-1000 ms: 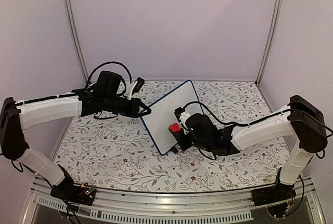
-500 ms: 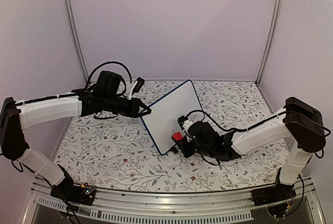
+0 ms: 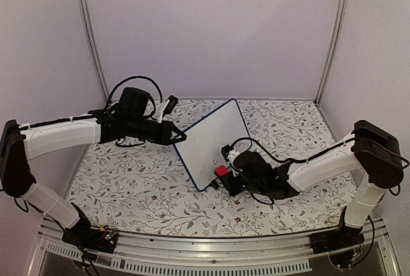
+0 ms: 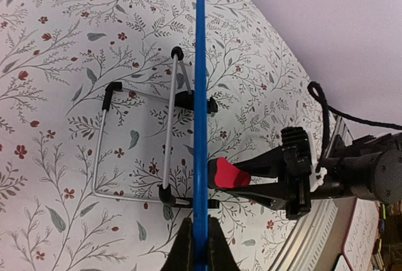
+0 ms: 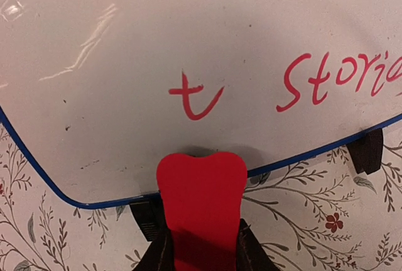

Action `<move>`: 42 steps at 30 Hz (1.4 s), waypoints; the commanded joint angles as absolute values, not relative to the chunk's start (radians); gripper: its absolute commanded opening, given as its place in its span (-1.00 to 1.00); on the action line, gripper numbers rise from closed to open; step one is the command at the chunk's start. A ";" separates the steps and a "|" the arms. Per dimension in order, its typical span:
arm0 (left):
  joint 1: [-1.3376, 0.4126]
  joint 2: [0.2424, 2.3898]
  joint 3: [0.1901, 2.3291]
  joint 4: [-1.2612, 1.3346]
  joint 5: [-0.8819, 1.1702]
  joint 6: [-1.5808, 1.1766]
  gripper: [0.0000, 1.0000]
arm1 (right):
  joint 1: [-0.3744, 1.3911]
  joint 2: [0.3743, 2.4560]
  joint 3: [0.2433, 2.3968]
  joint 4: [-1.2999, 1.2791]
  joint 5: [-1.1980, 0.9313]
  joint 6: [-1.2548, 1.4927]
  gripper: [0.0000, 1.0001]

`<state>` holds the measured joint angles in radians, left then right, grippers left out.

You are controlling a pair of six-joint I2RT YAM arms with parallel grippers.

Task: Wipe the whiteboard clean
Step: Erase the whiteboard on the whiteboard stand.

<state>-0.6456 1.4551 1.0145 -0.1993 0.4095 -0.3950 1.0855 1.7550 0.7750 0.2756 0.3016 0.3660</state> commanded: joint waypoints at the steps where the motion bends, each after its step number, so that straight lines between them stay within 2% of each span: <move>1: -0.652 1.431 1.020 -0.168 0.429 -0.397 -1.00 | 1.085 1.668 0.844 0.260 0.327 0.321 -0.57; 12: -0.651 1.442 1.019 -0.170 0.423 -0.396 -1.00 | 1.081 1.704 0.923 0.275 0.393 0.250 -0.55; 21: -0.651 1.444 1.020 -0.170 0.426 -0.396 -1.00 | 1.069 1.798 0.882 0.302 0.344 0.298 -0.56; 42: -0.650 1.437 1.020 -0.170 0.431 -0.395 -1.00 | 1.069 1.796 0.747 0.321 0.290 0.383 -0.57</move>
<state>-0.6437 1.4555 1.0145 -0.2001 0.4038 -0.3935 1.0767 1.7817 0.7776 0.3580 0.3225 0.3668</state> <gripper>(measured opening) 0.025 0.262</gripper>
